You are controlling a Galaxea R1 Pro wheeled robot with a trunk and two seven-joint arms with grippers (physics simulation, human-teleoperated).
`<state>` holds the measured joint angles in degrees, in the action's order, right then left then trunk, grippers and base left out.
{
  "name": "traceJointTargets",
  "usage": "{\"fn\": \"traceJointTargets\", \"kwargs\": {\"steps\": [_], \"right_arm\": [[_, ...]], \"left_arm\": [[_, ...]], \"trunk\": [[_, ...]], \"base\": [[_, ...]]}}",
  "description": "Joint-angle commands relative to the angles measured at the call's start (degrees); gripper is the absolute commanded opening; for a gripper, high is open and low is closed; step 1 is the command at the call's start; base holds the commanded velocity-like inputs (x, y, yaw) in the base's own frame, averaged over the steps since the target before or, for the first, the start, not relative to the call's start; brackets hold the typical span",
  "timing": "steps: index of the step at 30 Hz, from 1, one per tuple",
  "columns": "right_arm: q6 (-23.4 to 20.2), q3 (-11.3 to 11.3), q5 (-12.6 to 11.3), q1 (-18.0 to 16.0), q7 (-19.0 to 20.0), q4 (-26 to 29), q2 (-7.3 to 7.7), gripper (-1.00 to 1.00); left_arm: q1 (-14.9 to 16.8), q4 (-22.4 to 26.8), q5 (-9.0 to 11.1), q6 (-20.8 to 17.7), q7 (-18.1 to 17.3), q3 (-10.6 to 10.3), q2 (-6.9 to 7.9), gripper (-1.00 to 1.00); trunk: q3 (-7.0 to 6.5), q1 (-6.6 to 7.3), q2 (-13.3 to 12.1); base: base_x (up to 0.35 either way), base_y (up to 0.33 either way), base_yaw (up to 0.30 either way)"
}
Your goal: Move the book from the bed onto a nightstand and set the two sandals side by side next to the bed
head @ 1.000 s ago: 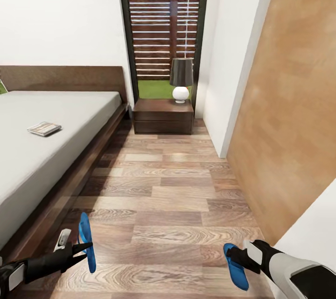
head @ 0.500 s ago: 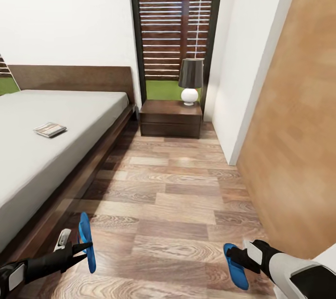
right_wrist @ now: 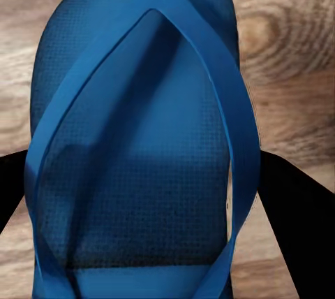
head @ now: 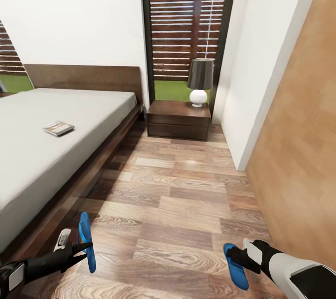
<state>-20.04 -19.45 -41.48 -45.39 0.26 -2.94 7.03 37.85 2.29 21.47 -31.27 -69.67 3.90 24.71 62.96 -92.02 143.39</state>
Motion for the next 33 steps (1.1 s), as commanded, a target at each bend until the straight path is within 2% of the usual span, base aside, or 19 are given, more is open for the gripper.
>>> {"fn": "traceJointTargets", "kwargs": {"steps": [1, 33], "right_arm": [[-0.2, -0.5, -0.6, 0.0, 0.0, -0.1, 0.0, -1.0], [-0.2, -0.5, -0.6, 0.0, 0.0, -0.1, -0.09, -1.0]], "left_arm": [[0.0, 0.0, -0.3, -0.5, -0.1, 0.4, 0.01, -1.0], [0.0, 0.0, -0.3, -0.6, -0.1, 0.4, 0.05, -1.0]], "trunk": [[0.05, 0.01, 0.0], [0.05, 0.01, 0.0]], "base": [[0.01, -0.008, 0.134], [0.001, -0.001, 0.136]]}}
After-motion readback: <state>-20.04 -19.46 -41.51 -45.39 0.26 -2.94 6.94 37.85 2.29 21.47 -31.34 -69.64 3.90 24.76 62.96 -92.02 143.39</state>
